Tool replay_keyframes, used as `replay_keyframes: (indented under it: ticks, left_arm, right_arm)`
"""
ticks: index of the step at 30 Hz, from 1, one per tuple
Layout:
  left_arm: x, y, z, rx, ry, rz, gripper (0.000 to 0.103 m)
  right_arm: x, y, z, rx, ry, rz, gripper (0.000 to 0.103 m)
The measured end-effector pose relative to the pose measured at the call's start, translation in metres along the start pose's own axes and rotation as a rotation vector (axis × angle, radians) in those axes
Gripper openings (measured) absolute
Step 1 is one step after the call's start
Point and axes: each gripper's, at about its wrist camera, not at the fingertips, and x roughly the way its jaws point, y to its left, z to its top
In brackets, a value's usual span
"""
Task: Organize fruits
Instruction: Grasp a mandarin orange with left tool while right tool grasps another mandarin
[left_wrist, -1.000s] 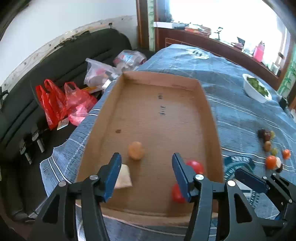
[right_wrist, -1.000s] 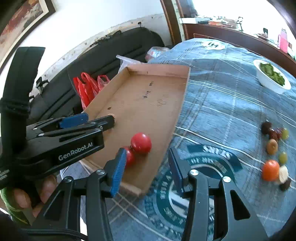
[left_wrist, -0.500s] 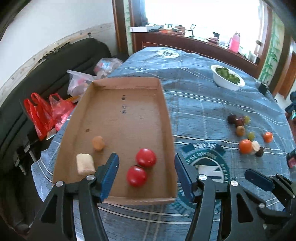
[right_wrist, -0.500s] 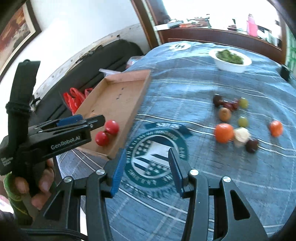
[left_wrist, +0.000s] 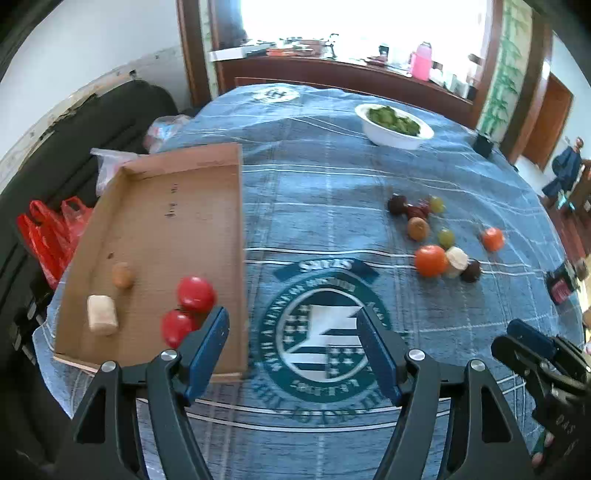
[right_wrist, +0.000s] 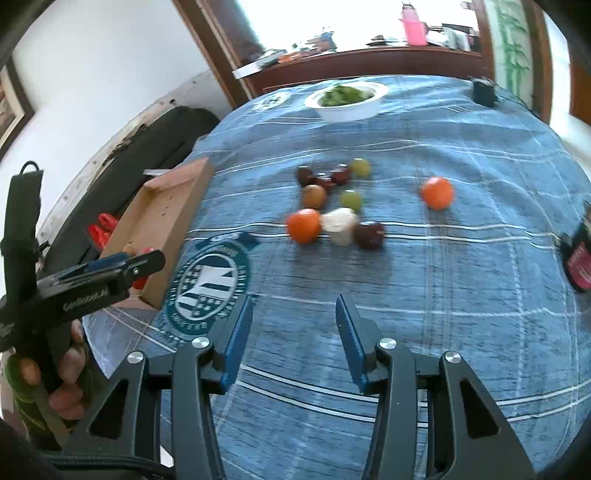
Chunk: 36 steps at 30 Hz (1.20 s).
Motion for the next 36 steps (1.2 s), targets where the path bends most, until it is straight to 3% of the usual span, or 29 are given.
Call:
replay_keyframes:
  ticks: [13, 23, 27, 36]
  left_arm:
    - [0.005, -0.048, -0.004, 0.09, 0.025, -0.036, 0.072]
    - [0.012, -0.059, -0.006, 0.111, 0.042, -0.044, 0.072]
    - [0.014, -0.063, -0.006, 0.119, 0.03, -0.091, 0.072]
    - [0.041, -0.076, 0.012, 0.126, 0.012, -0.11, 0.072]
  right_arm:
    - [-0.011, -0.043, -0.006, 0.084, -0.014, -0.045, 0.048]
    - [-0.012, -0.052, -0.008, 0.094, -0.013, -0.046, 0.048]
    - [-0.01, -0.056, -0.006, 0.101, -0.012, -0.051, 0.048]
    - [-0.004, -0.064, 0.008, 0.109, -0.028, -0.091, 0.048]
